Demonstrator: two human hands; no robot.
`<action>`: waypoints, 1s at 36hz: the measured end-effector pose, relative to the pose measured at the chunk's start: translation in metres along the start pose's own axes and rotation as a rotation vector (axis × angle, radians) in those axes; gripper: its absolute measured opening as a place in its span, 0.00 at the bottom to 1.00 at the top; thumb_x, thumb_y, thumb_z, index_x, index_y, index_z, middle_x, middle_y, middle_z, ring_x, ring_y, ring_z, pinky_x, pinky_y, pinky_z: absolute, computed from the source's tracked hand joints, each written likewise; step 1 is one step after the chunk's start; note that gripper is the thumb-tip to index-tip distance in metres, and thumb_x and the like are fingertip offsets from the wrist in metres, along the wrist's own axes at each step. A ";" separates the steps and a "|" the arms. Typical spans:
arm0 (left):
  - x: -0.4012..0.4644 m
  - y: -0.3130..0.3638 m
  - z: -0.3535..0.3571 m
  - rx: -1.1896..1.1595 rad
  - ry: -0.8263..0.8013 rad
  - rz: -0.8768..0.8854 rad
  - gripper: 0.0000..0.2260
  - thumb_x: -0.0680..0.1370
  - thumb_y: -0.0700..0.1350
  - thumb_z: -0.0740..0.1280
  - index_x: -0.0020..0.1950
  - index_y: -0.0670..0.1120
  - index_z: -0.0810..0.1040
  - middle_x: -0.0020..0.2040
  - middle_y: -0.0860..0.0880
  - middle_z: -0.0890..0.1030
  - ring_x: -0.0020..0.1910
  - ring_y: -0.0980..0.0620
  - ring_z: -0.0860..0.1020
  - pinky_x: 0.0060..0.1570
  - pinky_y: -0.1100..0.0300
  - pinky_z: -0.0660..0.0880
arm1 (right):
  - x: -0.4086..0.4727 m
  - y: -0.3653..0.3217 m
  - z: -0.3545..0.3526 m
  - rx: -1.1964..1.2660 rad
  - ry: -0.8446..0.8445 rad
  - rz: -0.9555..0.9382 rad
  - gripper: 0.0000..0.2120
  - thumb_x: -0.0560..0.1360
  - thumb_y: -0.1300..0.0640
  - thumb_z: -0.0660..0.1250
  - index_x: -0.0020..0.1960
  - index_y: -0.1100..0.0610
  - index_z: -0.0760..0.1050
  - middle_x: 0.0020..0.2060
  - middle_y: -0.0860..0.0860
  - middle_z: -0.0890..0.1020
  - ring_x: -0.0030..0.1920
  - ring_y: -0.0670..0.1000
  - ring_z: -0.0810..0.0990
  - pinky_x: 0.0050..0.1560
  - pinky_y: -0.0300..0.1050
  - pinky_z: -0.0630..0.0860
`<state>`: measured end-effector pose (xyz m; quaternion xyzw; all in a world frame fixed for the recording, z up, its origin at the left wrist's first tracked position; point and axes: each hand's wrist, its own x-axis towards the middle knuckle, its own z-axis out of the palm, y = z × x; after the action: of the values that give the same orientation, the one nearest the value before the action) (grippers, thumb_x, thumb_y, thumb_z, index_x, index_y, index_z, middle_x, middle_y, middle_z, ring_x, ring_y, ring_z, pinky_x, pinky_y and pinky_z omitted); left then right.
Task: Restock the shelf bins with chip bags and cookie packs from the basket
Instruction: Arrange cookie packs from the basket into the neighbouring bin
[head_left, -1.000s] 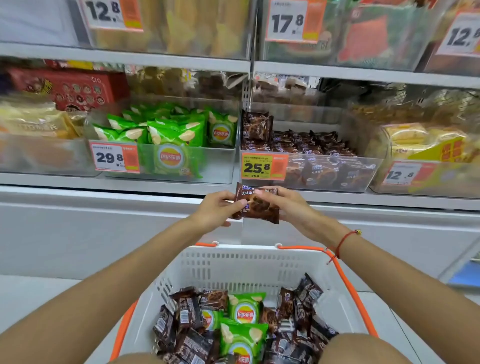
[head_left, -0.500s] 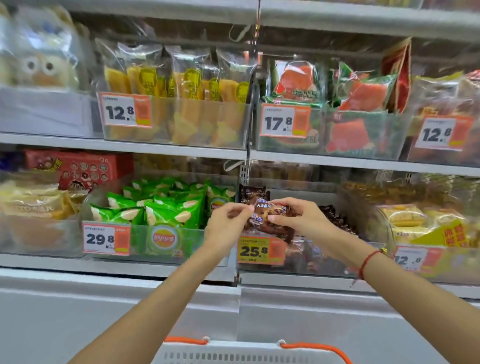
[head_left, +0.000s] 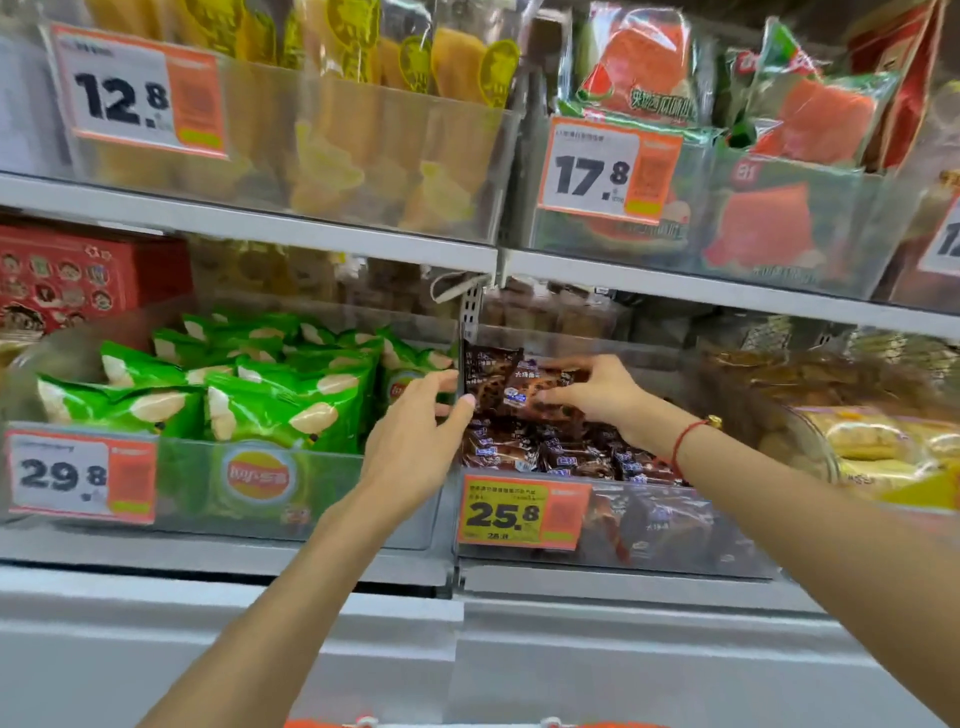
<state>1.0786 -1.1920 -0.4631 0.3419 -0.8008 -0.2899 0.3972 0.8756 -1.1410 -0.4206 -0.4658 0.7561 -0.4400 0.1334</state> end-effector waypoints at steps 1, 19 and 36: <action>0.000 0.000 0.000 -0.008 0.000 0.000 0.17 0.81 0.52 0.59 0.70 0.52 0.68 0.66 0.56 0.73 0.54 0.60 0.73 0.56 0.57 0.69 | 0.005 -0.001 0.006 -0.021 -0.022 -0.015 0.17 0.70 0.59 0.75 0.58 0.53 0.79 0.61 0.53 0.79 0.61 0.54 0.76 0.52 0.42 0.71; 0.001 -0.003 0.002 -0.007 0.000 0.005 0.15 0.81 0.53 0.59 0.68 0.55 0.70 0.64 0.58 0.74 0.54 0.61 0.75 0.53 0.58 0.70 | 0.039 0.007 0.047 -0.682 -0.073 -0.359 0.29 0.69 0.51 0.75 0.66 0.51 0.69 0.65 0.54 0.73 0.65 0.56 0.70 0.64 0.50 0.69; 0.004 -0.006 0.001 -0.010 -0.024 0.012 0.17 0.81 0.54 0.60 0.69 0.54 0.69 0.66 0.58 0.74 0.58 0.58 0.76 0.57 0.55 0.71 | 0.043 -0.003 0.045 -0.787 -0.140 -0.305 0.33 0.68 0.48 0.76 0.69 0.48 0.67 0.68 0.52 0.70 0.66 0.56 0.69 0.65 0.53 0.69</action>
<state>1.0780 -1.1986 -0.4662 0.3317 -0.8061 -0.2954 0.3911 0.8824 -1.2011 -0.4355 -0.6165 0.7778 -0.0997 -0.0702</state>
